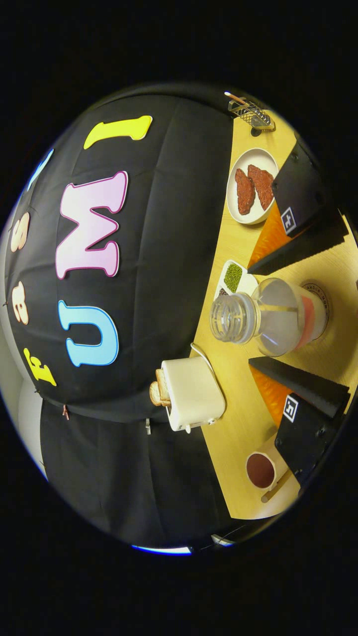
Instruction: Take the bottle from table, then pour the juice into the cup, finally place the bottle on the coaster
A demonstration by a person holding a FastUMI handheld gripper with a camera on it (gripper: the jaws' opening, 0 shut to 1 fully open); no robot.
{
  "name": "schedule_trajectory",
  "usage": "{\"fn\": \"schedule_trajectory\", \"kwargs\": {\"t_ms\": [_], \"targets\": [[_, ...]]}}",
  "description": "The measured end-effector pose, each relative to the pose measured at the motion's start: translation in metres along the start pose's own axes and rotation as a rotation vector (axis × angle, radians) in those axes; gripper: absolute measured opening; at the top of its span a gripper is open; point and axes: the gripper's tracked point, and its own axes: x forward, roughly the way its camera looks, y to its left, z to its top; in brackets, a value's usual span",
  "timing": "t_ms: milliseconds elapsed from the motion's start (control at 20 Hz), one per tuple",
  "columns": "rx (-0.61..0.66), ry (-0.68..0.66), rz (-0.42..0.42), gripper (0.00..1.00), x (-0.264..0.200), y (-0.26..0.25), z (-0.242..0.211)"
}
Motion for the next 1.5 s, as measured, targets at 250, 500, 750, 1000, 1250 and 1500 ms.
{"fn": "schedule_trajectory", "kwargs": {"t_ms": [250,500,750,1000,1250,1500], "targets": [[-0.012,-0.003,0.008,0.99,-0.028,0.005,0.011],[-0.034,-0.057,-0.009,0.99,-0.076,0.010,0.048],[-0.073,-0.131,-0.138,0.99,-0.139,-0.008,0.103],[-0.018,-0.168,-0.283,0.98,-0.211,-0.027,0.140],[0.008,-0.210,-0.432,0.98,-0.283,-0.050,0.155],[-0.006,-0.210,-0.526,0.98,-0.336,-0.061,0.148]]}}
